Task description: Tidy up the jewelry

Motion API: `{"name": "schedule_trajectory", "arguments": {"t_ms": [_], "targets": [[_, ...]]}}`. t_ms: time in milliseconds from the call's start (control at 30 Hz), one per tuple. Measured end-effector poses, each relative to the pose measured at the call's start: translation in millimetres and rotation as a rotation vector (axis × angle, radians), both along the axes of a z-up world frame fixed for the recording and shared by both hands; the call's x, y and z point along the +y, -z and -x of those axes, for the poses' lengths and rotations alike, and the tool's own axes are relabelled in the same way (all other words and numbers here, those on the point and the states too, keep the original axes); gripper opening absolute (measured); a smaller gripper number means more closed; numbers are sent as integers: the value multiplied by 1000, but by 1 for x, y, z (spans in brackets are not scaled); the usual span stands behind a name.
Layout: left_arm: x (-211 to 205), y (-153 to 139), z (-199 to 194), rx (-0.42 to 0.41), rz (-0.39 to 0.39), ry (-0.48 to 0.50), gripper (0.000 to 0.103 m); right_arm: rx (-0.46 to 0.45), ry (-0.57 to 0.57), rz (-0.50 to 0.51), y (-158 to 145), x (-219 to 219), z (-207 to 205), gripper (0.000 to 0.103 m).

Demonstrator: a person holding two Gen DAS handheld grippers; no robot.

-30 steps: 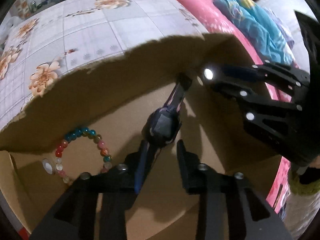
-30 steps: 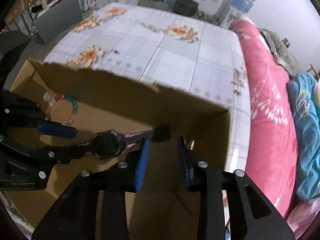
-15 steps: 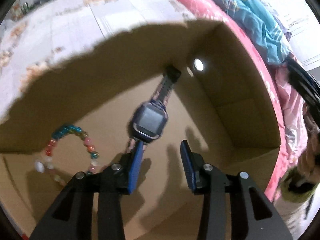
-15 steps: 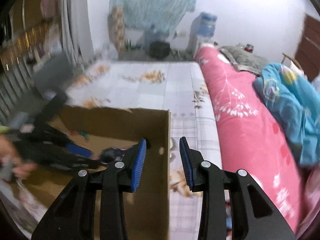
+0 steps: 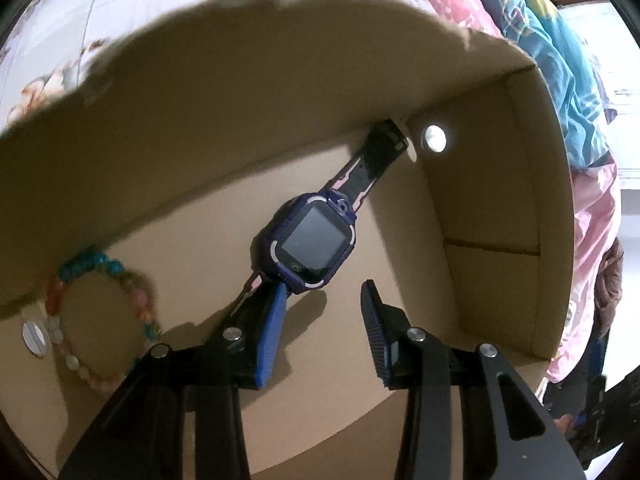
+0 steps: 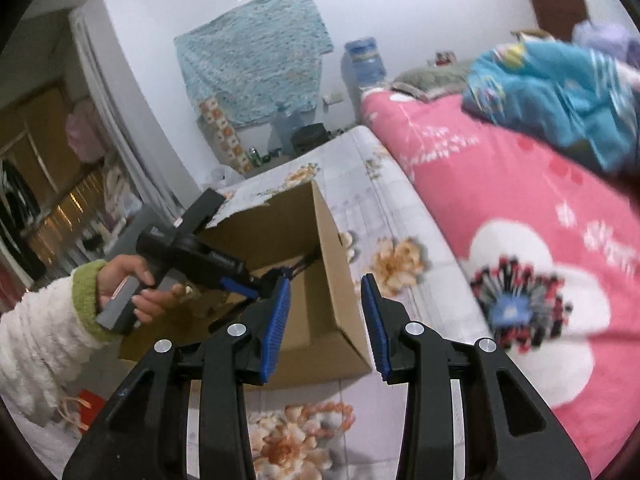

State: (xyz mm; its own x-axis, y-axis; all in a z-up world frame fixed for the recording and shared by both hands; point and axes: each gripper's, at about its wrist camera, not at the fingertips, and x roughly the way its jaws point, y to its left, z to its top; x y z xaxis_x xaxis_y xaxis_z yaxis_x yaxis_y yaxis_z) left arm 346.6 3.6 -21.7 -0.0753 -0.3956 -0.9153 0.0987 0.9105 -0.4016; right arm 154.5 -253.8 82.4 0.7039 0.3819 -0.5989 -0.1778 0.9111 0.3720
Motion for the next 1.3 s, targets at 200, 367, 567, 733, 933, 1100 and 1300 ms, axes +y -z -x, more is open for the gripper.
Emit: {"name": "schedule_trajectory", "arguments": {"t_ms": [200,367,567,733,933,1100,1300], "targets": [[-8,-6,-3,-46,-26,-9,37,39,29,-67,27,-8,24,38],[-8,-9,0,-100,-49,-11,39,67,51,-123,42,-12,36,38],[-11,-22,11,-190,-92,25,56,62,73,-159,45,-15,48,48],[-11,-47,25,-265,-85,26,62,46,78,-162,43,-17,52,58],[-3,-101,53,-426,-78,43,66,50,80,-167,44,-15,55,64],[16,-147,88,-570,-3,12,69,43,85,-159,43,-11,61,68],[43,-187,157,-736,52,5,74,30,86,-141,38,-4,70,76]]}}
